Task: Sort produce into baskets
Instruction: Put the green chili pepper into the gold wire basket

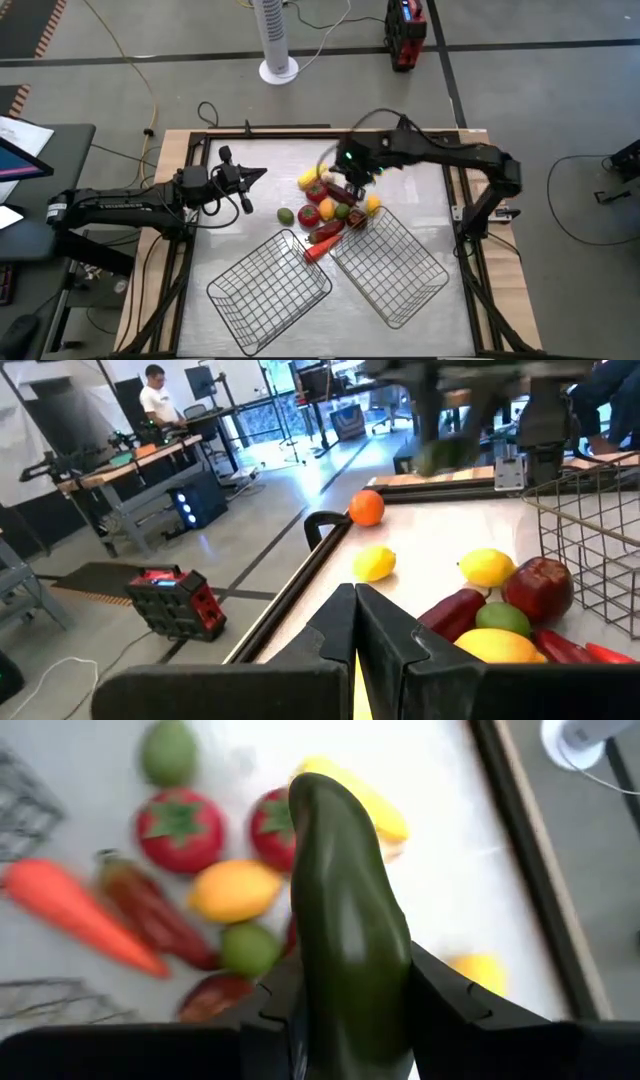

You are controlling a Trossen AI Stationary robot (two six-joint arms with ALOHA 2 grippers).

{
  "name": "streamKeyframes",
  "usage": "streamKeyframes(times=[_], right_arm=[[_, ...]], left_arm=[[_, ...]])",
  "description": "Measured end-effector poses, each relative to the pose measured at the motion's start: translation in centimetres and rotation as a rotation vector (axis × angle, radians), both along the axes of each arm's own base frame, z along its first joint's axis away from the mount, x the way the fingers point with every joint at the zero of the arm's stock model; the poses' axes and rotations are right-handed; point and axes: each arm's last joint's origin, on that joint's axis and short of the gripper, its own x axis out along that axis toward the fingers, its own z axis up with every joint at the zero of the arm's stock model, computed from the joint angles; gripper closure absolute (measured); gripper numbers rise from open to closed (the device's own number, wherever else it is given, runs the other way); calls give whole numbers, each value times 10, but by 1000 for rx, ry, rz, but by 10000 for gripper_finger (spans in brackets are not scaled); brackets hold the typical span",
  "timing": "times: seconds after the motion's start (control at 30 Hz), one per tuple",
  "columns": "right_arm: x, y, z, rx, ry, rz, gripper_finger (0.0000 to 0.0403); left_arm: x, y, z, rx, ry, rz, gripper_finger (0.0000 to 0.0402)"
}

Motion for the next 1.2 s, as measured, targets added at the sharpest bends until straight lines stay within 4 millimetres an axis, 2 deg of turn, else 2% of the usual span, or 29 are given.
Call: streamKeyframes(times=[0.23, 0.47, 0.73, 0.87, 1.2], right_arm=[[-29, 59, -13, 48, -122, -49, 256], [-49, 120, -12, 84, -202, -63, 255], [-65, 176, -13, 145, -211, 54, 254], [-72, 193, -13, 228, -184, 124, 254], [-82, 214, -12, 308, -232, 24, 254]], left_arm=[[0, 0, 0, -42, -23, 0, 401], [0, 0, 0, -91, -49, 5, 401], [0, 0, 0, -100, -54, 6, 401], [0, 0, 0, -100, -53, 6, 401], [0, 0, 0, -88, -52, 4, 401]])
